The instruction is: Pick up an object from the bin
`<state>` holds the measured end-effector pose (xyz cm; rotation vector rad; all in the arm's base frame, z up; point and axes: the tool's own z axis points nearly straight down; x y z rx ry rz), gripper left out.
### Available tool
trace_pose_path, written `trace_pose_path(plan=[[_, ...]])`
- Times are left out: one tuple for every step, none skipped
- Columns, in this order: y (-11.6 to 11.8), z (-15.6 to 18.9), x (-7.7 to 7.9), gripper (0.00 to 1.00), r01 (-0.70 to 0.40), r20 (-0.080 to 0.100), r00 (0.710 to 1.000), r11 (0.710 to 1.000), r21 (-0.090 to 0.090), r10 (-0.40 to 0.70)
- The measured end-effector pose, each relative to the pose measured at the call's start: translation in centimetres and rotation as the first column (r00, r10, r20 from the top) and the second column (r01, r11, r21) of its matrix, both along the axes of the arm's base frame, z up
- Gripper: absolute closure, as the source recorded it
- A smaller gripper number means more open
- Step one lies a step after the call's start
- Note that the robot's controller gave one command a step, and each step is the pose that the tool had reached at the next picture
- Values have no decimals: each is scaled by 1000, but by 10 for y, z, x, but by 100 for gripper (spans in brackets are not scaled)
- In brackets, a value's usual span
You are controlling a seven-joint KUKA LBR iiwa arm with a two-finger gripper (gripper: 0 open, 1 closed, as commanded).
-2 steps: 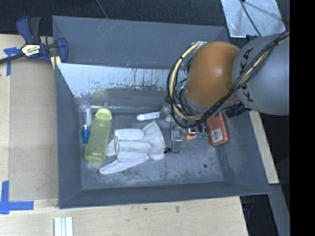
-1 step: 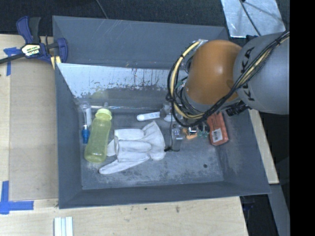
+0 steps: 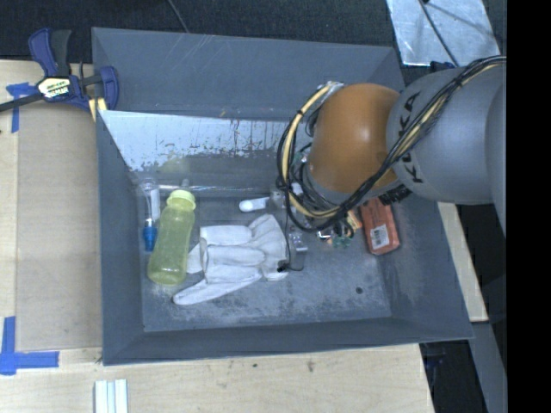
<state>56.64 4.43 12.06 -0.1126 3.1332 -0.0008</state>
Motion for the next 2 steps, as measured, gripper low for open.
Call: trace_pose_path(plan=[[28, -48, 8, 100, -62, 0, 998, 998, 2, 62], [28, -48, 8, 100, -62, 0, 998, 998, 2, 62]])
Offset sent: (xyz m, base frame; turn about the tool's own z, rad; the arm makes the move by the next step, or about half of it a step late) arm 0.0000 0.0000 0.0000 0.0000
